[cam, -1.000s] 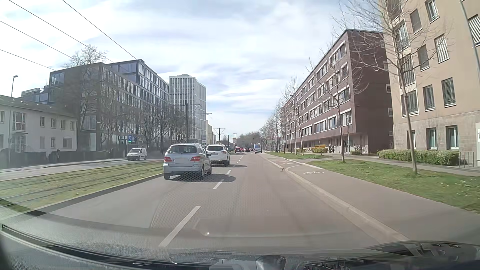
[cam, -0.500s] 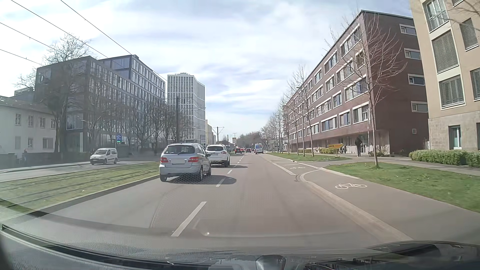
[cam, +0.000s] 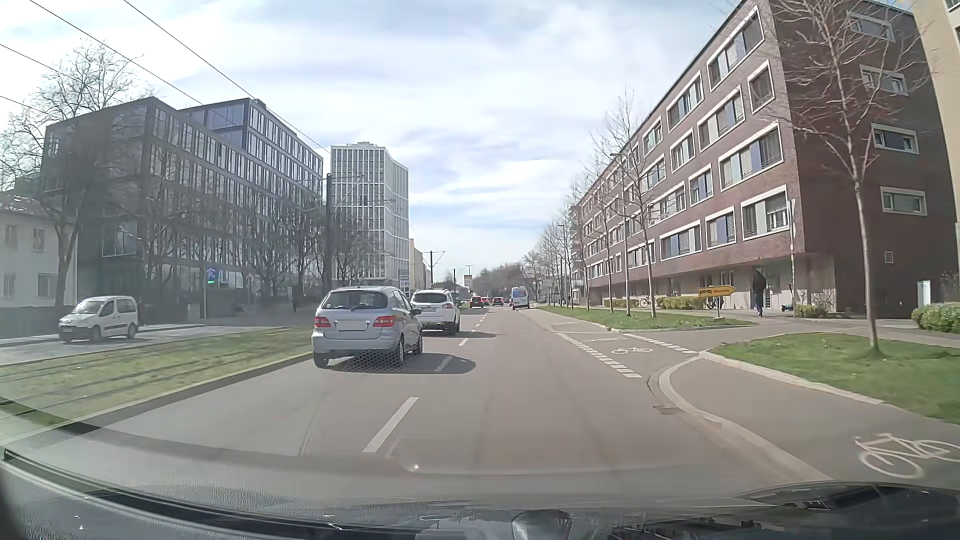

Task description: Follow the waypoints while adhering to traffic rules and regulations

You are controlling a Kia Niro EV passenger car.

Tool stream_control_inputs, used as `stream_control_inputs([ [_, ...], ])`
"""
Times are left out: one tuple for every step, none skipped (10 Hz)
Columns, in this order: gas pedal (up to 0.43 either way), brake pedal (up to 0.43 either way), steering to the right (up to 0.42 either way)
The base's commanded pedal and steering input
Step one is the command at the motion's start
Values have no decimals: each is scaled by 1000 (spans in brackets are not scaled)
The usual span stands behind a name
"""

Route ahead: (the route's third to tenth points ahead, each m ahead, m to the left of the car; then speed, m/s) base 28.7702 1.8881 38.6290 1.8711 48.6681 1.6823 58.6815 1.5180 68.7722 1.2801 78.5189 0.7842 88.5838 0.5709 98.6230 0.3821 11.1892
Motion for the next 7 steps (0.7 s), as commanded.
stream_control_inputs([
  [0, 0, 0],
  [0, 0, 0],
  [0, 0, 0],
  [0, 0, 0],
  [0, 0, 0],
  [0, 0, 0],
  [0, 0, 0],
])
